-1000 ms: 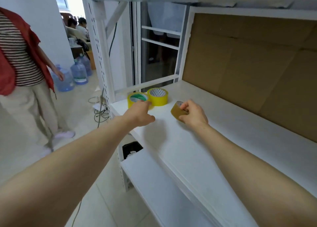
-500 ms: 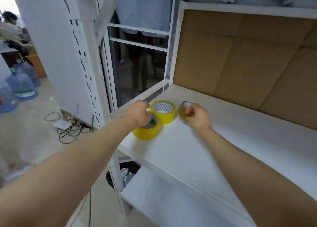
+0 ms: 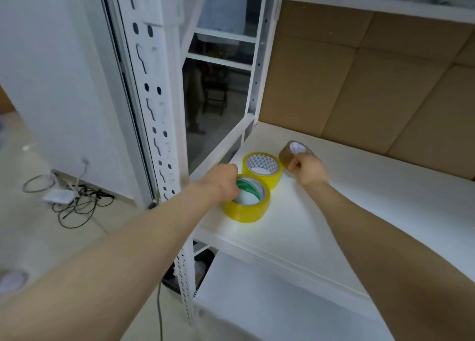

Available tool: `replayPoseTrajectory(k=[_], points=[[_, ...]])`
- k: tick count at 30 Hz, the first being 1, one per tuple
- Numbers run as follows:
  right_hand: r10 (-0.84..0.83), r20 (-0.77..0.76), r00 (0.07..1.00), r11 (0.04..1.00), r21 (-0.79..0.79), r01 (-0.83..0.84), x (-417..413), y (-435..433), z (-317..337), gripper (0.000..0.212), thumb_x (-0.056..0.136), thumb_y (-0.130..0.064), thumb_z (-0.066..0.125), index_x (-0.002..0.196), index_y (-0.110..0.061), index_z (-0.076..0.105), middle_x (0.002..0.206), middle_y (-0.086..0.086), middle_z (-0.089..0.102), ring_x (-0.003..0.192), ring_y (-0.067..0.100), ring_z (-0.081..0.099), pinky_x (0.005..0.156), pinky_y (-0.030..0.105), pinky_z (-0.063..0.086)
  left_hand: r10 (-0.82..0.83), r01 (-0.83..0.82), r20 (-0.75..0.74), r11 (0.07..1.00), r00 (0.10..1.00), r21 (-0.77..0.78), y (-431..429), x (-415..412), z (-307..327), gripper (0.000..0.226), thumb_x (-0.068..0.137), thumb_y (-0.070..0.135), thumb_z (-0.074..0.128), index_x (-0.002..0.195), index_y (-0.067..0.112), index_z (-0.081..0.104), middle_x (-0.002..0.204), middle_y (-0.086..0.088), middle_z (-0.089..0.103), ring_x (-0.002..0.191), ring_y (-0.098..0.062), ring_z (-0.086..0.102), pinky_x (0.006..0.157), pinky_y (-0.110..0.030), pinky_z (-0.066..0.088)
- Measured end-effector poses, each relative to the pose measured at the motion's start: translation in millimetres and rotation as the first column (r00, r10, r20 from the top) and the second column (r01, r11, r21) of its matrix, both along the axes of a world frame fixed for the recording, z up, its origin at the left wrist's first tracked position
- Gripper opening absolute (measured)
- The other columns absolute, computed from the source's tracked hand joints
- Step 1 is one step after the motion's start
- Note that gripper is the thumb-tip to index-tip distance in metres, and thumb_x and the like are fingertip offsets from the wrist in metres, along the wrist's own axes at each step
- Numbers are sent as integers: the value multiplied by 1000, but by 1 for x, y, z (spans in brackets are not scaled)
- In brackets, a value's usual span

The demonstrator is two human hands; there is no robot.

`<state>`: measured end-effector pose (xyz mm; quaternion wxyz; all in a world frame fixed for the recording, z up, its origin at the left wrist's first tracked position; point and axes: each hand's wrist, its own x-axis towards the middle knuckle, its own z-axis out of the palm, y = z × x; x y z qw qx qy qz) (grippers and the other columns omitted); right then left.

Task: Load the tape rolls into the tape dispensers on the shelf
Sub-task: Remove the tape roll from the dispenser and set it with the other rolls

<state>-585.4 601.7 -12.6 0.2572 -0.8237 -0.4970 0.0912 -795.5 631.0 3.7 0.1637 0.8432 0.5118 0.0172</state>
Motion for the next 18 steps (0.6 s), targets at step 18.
replayPoseTrajectory(k=[18], points=[[175, 28, 984, 978, -118, -171, -5, 54, 10, 21, 88, -24, 48, 103, -19, 63, 128, 10, 59, 111, 27, 57, 95, 29, 44, 1, -5, -51, 997, 999, -78, 29, 13, -6, 42, 84, 11, 56, 125, 5, 49, 131, -16, 52, 120, -30, 52, 93, -34, 45]])
